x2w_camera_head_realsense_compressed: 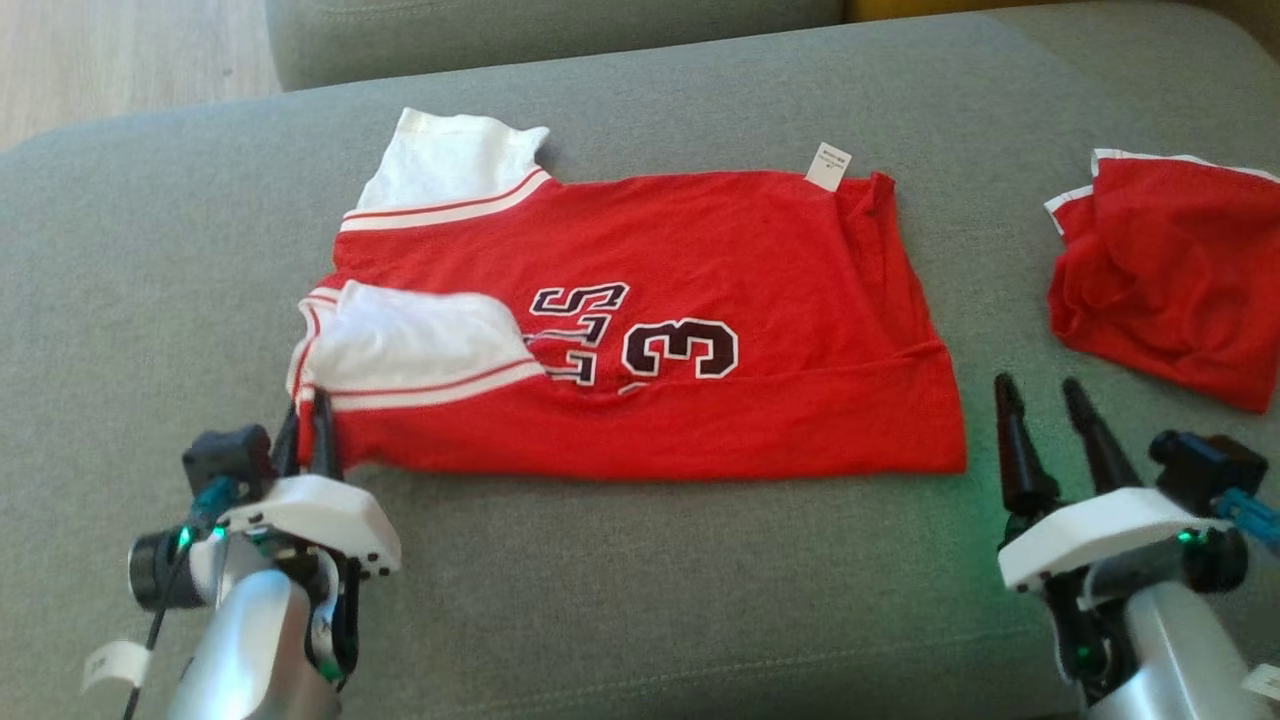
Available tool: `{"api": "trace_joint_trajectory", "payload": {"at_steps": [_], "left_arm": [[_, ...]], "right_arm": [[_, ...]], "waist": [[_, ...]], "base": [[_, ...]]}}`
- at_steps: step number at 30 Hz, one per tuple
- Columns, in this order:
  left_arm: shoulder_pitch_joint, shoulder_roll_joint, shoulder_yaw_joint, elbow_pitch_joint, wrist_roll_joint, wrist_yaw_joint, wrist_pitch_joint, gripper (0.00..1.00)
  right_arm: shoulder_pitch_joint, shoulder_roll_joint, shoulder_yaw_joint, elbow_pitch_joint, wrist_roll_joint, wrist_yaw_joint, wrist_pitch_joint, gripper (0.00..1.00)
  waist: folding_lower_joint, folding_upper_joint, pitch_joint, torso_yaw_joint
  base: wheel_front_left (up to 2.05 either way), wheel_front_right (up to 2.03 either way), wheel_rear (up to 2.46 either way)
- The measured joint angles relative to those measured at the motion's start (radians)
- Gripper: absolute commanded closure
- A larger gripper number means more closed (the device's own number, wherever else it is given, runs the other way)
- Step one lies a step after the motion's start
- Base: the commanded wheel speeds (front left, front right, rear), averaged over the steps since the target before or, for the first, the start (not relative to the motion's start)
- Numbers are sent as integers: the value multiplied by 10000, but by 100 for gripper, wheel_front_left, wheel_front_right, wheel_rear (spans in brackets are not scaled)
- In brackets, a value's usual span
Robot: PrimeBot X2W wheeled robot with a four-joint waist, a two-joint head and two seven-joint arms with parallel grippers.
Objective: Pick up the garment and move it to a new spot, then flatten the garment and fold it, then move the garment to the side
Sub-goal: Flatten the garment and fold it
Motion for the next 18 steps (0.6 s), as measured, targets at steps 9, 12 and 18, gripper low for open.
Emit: {"api": "trace_joint_trajectory", "payload": {"at_steps": [9, 12, 18], "left_arm": [[773, 0, 270, -1183, 405, -6, -2, 100], [770, -42, 270, -1338, 479, -8, -2, 100], [770, -92, 274, -1354, 602, -65, -2, 100]], "right_arm": [[35, 357, 176, 928, 686, 0, 690, 0], [-158, 418, 194, 1383, 834, 0, 790, 0], [-742, 646, 190, 2201, 1310, 0, 991, 0]], "waist": [[0, 0, 153, 185], [0, 0, 191, 246], [0, 0, 271, 418]], "base": [[0, 0, 0], [0, 0, 0], [0, 0, 0]]}}
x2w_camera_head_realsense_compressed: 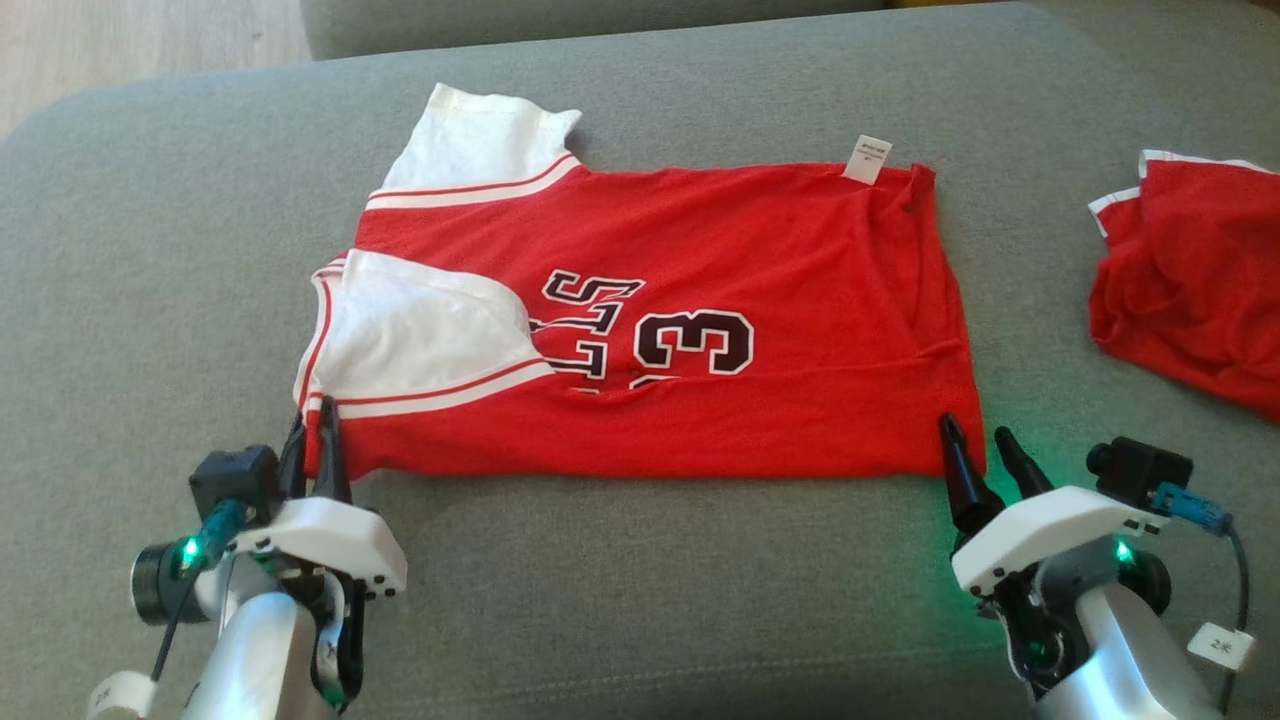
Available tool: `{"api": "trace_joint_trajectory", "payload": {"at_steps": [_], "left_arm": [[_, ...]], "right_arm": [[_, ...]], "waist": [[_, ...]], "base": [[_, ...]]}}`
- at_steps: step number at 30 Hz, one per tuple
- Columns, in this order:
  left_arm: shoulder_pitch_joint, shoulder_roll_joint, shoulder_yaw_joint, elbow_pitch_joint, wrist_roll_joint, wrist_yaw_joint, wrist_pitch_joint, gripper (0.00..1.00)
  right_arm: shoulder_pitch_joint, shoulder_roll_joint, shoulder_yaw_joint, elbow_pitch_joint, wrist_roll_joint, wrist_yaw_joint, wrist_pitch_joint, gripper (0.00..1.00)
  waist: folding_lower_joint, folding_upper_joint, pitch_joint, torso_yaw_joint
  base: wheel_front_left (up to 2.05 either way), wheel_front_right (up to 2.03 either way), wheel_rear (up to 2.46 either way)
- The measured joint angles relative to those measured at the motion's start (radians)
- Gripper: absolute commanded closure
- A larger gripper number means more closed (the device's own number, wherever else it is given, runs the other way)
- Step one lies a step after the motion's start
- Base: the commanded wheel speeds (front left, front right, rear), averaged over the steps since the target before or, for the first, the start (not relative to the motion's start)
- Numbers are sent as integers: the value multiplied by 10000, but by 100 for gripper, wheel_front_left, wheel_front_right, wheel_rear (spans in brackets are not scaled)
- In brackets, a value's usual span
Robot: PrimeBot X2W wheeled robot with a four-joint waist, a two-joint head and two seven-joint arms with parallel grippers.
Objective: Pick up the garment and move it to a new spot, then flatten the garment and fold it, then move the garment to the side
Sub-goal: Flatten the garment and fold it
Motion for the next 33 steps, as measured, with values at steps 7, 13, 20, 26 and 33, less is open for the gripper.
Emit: {"api": "trace_joint_trajectory", "payload": {"at_steps": [7, 13, 20, 26, 33], "left_arm": [[0, -67, 10, -6, 174, -86, 0, 100], [-1, -86, 12, 15, 236, -199, 0, 100], [9, -86, -48, 470, 332, -504, -2, 100], [86, -81, -376, 884, 328, -989, 198, 100], [846, -31, -656, 775, 23, -1540, 966, 100]], "right_arm": [[-527, 0, 127, 1022, -61, 0, -46, 0], [-866, -2, 562, 1275, 299, 0, -31, 100], [-874, -456, 786, 1559, 393, 0, -270, 100], [-755, -1248, 1175, 1281, 385, 0, 113, 100], [-27, -2180, 1703, 341, 832, 0, 1553, 100]], "waist": [[0, 0, 117, 213], [0, 0, 146, 291], [0, 0, -55, 329], [0, 0, -373, 402], [0, 0, -746, 556]], "base": [[0, 0, 0], [0, 0, 0], [0, 0, 0], [0, 0, 0], [0, 0, 0]]}}
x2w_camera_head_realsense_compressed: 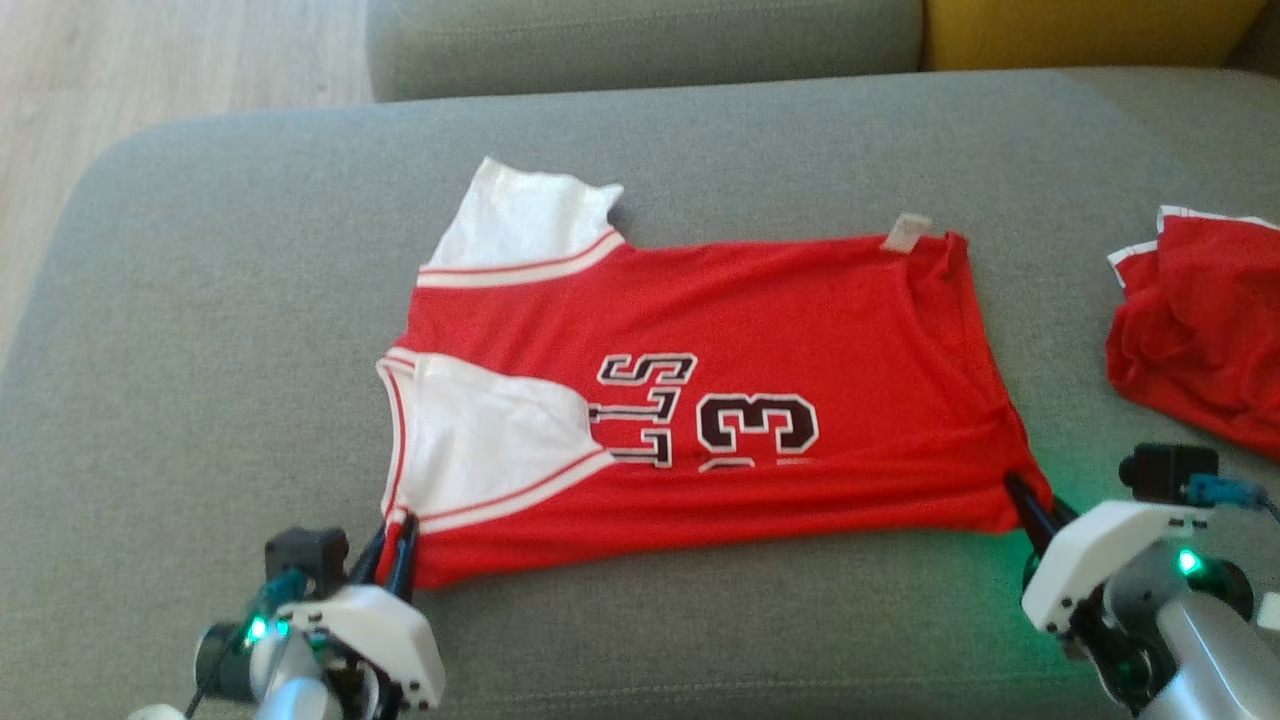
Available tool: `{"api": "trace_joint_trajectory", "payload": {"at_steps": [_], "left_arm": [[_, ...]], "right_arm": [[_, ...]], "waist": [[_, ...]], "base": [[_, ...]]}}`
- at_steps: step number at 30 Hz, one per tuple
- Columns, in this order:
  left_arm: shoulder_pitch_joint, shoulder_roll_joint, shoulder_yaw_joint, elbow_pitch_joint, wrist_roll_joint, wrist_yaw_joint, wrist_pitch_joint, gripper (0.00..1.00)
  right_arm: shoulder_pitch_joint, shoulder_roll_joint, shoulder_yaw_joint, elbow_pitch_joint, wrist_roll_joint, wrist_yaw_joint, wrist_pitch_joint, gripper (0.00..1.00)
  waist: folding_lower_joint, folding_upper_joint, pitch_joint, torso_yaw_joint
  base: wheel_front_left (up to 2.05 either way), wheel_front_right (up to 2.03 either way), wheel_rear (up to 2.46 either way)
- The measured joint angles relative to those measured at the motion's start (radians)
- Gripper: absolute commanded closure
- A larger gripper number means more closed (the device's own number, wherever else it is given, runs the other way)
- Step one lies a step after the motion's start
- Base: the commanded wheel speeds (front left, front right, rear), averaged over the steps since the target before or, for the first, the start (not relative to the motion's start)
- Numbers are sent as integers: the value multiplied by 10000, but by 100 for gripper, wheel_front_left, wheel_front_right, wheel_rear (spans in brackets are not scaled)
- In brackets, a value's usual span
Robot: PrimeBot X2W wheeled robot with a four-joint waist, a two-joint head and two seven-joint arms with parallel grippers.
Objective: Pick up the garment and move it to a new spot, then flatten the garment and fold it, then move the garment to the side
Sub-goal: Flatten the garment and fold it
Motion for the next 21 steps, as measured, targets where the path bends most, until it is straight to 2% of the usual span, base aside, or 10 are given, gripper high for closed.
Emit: {"api": "trace_joint_trajectory", "payload": {"at_steps": [6, 7, 8, 9, 15, 21], "left_arm": [[825, 21, -77, -719, -161, -73, 508, 100], [906, 19, -96, -800, -161, -69, 554, 67], [957, 19, -128, -825, -161, -69, 648, 39], [971, 27, -176, -830, -161, -71, 719, 0], [1070, 59, -153, -1289, -251, 174, 686, 0], [1117, 115, 380, -2033, -596, 476, -263, 0]], "right_arm": [[802, -190, -163, -683, 190, 0, 775, 100], [909, -203, -257, -767, 234, 0, 901, 100], [991, -196, -374, -857, 297, 0, 972, 62], [1080, -174, -525, -965, 374, 0, 1007, 0], [1561, -77, -1208, -1891, 370, 0, 1087, 0], [1740, 188, -2140, -2847, -115, 0, 587, 0]], "waist": [[0, 0, -229, 191], [0, 0, -246, 227], [0, 0, -264, 257], [0, 0, -282, 285], [0, 0, -362, 377], [0, 0, -491, 318]], "base": [[0, 0, 0], [0, 0, 0], [0, 0, 0], [0, 0, 0], [0, 0, 0], [0, 0, 0]]}}
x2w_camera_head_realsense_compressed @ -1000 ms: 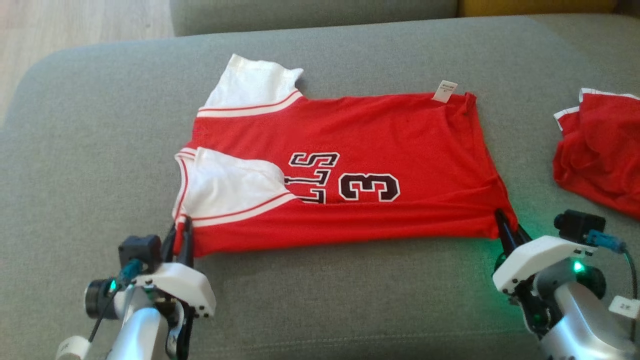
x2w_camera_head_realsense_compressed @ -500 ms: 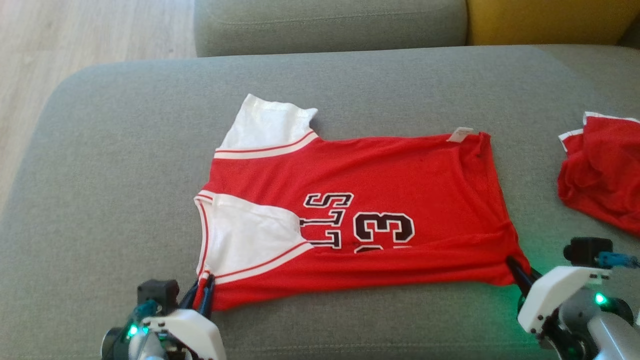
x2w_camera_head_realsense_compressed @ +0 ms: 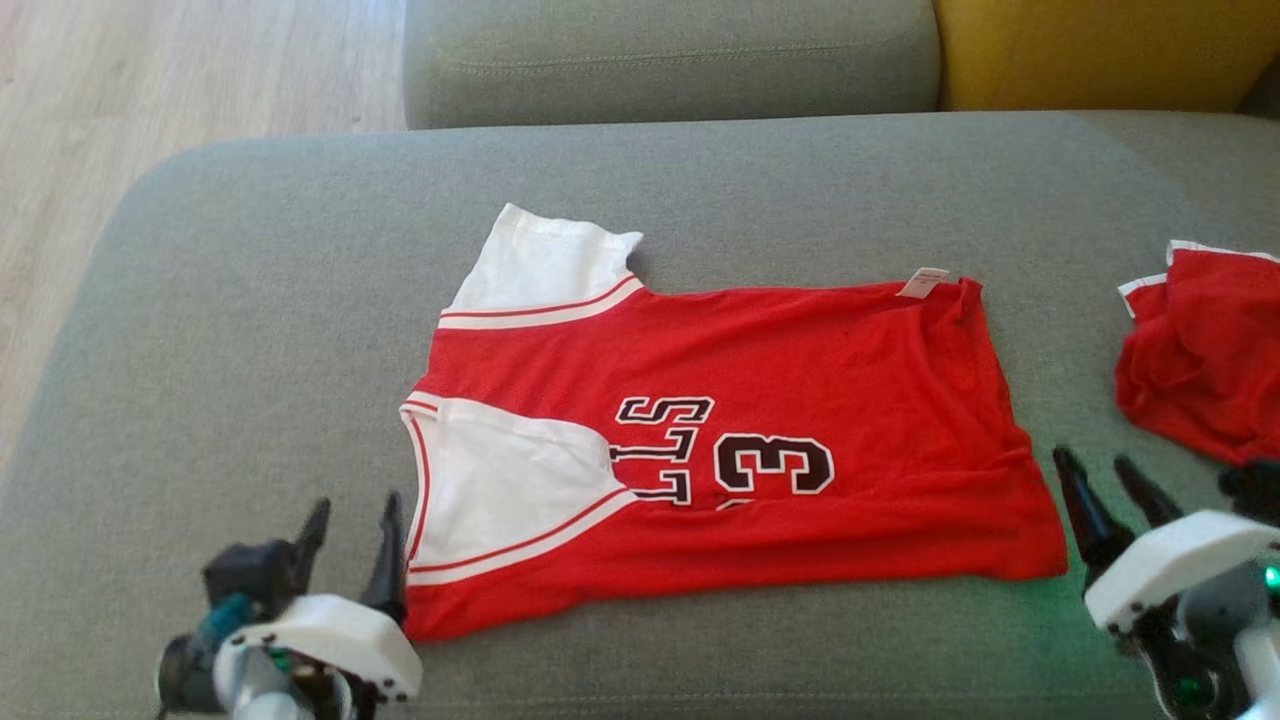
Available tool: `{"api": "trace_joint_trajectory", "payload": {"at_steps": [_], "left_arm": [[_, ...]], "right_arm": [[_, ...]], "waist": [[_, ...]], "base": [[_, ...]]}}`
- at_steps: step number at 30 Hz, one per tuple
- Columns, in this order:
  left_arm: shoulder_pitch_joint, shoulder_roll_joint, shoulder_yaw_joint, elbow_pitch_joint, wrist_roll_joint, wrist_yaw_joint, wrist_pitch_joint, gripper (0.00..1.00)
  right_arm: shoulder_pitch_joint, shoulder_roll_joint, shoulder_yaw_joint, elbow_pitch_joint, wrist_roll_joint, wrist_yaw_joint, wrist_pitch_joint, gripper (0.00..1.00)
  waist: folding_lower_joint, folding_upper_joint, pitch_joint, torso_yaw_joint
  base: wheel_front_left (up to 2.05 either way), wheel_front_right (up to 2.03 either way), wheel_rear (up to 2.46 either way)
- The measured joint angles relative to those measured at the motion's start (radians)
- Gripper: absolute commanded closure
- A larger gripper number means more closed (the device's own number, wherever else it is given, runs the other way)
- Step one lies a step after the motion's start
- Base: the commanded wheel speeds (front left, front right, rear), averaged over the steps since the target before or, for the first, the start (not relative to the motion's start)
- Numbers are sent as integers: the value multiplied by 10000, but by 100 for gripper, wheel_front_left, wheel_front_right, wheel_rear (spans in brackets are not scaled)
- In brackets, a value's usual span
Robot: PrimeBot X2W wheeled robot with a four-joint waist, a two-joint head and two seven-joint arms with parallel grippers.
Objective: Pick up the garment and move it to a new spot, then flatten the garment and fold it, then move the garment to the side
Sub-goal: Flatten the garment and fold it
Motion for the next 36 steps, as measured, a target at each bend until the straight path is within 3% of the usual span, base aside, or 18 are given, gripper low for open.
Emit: {"api": "trace_joint_trajectory", "payload": {"at_steps": [8, 17, 24, 36], "left_arm": [[-58, -247, 656, -1668, -531, 201, -708, 0], [-53, -476, 849, -2299, -337, 151, -715, 0], [-740, -504, 840, -2144, -107, 31, -715, 0], [-2129, -593, 65, -1939, -130, -6, -715, 0]], "right_arm": [[-25, 648, -190, -1480, -633, 0, -1555, 0], [-93, 1089, 140, -1588, -796, 0, -2075, 0], [-1776, 1097, 165, -679, -1406, 0, -1756, 0], [-5189, 1083, -203, 2408, -767, 0, -61, 0]], "waist": [[0, 0, -210, -172], [0, 0, 38, -533], [0, 0, 831, -818], [3, -1, 2496, -511]], "base": [[0, 0, 0], [0, 0, 0], [0, 0, 0], [0, 0, 0]]}}
